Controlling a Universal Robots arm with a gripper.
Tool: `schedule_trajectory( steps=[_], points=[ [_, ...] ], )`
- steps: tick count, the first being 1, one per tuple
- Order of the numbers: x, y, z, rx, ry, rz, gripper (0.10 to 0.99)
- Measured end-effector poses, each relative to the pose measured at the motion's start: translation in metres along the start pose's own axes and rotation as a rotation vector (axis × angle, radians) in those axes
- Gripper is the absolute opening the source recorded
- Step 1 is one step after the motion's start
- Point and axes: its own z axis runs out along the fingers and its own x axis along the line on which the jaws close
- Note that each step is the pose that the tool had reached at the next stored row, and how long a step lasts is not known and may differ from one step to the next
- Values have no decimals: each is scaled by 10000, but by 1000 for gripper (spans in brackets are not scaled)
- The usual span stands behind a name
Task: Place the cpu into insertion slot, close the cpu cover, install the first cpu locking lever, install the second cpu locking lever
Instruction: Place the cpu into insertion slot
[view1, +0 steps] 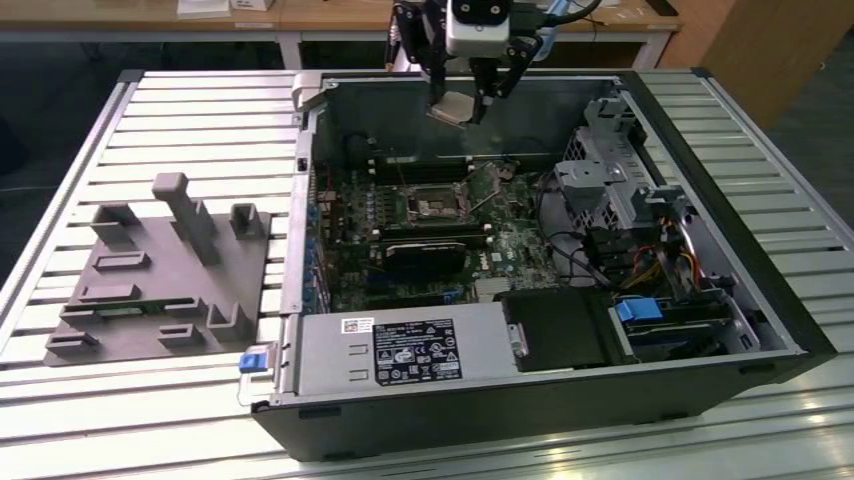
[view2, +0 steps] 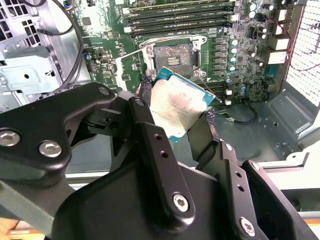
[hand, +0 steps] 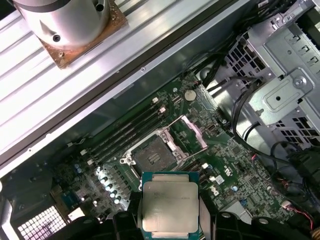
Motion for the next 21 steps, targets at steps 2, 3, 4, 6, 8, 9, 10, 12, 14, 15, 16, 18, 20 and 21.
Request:
schedule_trajectory(
  steps=[2,3,4,6,8,9,10,12,14,15,16,18,20,21],
  points=[
    [0,0,0,-1,-7,82,537],
    [0,0,0,-3,-11,124,537],
    [0,0,0,-4,-14,167,537],
    [0,0,0,-5,-23,269,537],
    [0,0,0,-8,-33,390,537],
    [0,0,1,-10,-39,456,537],
    [0,0,1,-11,-45,520,537],
    [0,0,1,-13,-56,643,537],
    [0,0,1,-14,-67,756,537],
    [0,0,1,-15,-71,810,537],
    [0,0,1,-16,-76,862,537],
    [0,0,1,-18,-87,978,537],
    [0,0,1,-20,-97,1091,537],
    [0,0,1,-20,-102,1146,537]
  ],
)
